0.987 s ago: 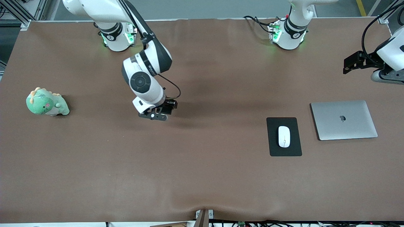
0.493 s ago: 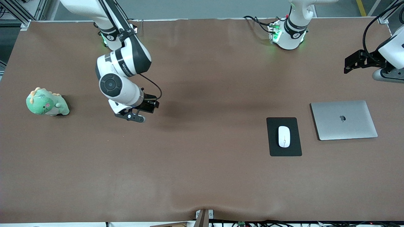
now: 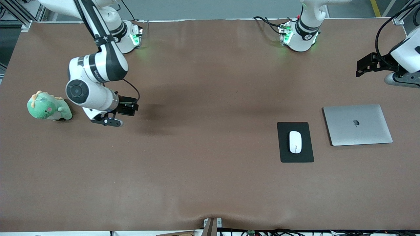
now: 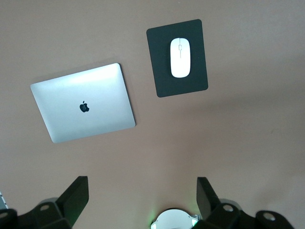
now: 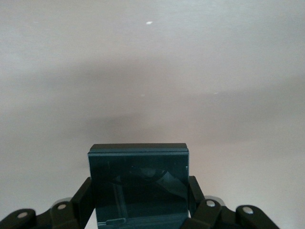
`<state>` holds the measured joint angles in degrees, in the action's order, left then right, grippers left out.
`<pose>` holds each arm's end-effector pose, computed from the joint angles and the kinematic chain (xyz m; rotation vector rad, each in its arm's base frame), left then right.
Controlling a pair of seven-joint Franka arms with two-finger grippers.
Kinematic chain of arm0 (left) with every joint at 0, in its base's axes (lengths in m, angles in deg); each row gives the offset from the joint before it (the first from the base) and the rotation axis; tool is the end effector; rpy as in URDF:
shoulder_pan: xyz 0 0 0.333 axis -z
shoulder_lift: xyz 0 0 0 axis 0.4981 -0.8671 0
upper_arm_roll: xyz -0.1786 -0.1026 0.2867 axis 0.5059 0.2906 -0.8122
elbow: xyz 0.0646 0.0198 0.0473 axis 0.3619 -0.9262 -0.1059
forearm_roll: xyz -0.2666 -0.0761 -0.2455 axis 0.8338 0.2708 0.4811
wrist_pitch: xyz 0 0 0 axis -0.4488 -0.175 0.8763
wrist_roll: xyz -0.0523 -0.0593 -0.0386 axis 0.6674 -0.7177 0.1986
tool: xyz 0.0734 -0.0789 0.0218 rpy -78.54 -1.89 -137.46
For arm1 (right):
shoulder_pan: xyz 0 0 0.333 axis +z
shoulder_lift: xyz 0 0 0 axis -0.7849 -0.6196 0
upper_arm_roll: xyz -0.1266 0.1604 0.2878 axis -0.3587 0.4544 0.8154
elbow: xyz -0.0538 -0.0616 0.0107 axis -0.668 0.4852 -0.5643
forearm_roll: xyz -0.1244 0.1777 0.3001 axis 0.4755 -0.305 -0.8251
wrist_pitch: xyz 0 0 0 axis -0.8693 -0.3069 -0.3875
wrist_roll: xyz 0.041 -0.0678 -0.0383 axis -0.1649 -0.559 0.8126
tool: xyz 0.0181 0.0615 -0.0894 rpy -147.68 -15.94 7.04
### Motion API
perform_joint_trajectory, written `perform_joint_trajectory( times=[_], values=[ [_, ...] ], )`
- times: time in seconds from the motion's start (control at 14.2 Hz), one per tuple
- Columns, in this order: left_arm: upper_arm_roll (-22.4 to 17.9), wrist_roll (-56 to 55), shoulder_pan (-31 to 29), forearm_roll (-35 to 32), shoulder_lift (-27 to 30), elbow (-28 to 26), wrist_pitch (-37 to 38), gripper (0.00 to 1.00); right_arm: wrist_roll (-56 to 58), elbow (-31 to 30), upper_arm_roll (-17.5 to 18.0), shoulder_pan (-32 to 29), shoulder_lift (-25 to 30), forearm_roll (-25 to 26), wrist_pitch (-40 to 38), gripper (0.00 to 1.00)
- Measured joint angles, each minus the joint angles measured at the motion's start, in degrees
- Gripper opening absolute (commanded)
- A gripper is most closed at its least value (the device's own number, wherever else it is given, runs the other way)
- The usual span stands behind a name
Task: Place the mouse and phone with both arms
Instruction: 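Carry the phone with the right gripper toward the green plush toy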
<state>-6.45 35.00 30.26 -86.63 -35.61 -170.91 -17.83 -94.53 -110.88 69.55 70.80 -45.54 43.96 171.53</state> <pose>0.5121 -0.0352 0.6674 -3.0908 0.2882 0.1783 0.5115 0.1121 0.3578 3.0902 -0.2620 -0.4155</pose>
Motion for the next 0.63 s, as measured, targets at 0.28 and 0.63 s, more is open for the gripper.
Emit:
perform_joint_trajectory(
  times=[0.28,0.63],
  values=[
    [-0.05,0.00,-0.05,0.00,-0.34,0.01,0.00,1.00,2.29,-3.63,-0.02,-4.38,0.72,0.43,1.41,0.00],
    [-0.21,0.00,-0.32,0.00,-0.58,0.01,0.00,1.00,7.74,-11.20,0.02,-9.21,1.87,0.83,9.79,0.00]
  ],
)
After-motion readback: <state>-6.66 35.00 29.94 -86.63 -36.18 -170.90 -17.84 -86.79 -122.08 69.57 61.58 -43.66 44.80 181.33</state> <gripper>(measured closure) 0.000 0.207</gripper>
